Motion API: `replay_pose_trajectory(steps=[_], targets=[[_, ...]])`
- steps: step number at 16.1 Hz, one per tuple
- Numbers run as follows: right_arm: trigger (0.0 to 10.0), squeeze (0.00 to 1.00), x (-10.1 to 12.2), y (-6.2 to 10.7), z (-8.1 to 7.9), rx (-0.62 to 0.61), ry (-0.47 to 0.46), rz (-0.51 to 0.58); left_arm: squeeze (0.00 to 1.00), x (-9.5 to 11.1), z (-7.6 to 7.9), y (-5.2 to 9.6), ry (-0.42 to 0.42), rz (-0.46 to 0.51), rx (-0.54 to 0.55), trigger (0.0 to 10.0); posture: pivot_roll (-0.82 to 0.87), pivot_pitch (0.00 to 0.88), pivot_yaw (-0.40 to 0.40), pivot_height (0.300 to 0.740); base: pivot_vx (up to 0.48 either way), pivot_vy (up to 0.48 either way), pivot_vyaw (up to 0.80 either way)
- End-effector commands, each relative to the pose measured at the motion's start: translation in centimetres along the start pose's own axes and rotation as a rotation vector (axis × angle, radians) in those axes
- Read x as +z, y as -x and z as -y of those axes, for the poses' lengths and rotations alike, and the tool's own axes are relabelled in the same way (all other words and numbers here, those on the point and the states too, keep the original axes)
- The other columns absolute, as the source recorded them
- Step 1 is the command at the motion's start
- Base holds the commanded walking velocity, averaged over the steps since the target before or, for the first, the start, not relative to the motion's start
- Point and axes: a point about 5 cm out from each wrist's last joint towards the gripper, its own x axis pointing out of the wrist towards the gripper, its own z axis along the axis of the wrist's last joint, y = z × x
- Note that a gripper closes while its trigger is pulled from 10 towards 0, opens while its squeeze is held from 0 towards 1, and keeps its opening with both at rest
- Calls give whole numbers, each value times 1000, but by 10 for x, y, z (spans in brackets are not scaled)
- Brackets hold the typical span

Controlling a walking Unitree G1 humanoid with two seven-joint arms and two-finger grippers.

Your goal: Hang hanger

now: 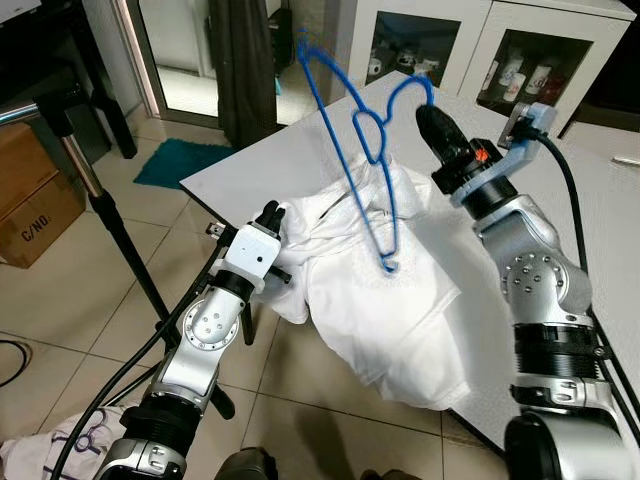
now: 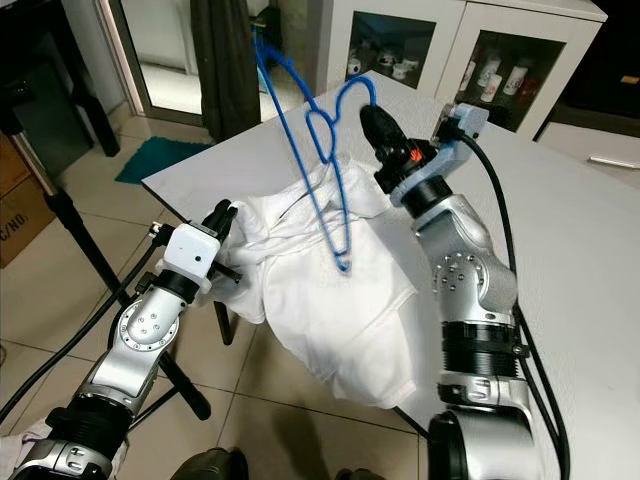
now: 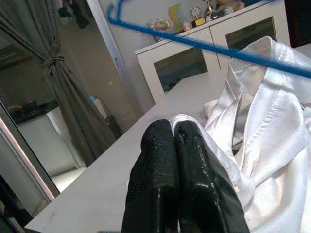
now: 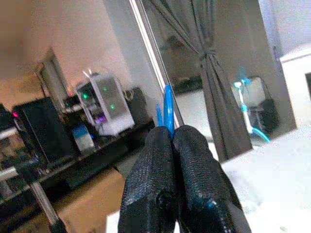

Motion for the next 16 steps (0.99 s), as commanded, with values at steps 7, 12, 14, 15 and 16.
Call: replay_pose_trajectory(steps=[7,12,14,15,16], targets=[[0,0,-51,11,-26,201,170,-374,0,14,-6,-5,-8,64,35,10000,20,21,-25,740,0,0,0],[0,0,-73,15,-6,89,420,-564,353,22,-9,-6,-48,104,34,10000,26,16,-28,740,0,0,0],[0,0,-72,13,6,19,499,-588,1000,24,-9,-6,-41,111,34,10000,29,14,-28,740,0,0,0],[0,0,-70,12,11,-12,535,-590,1000,24,-8,-6,-43,109,34,10000,30,13,-28,740,0,0,0],[0,0,-68,11,16,-41,579,-590,8,24,-9,-6,-44,108,36,10000,31,13,-28,740,0,0,0]])
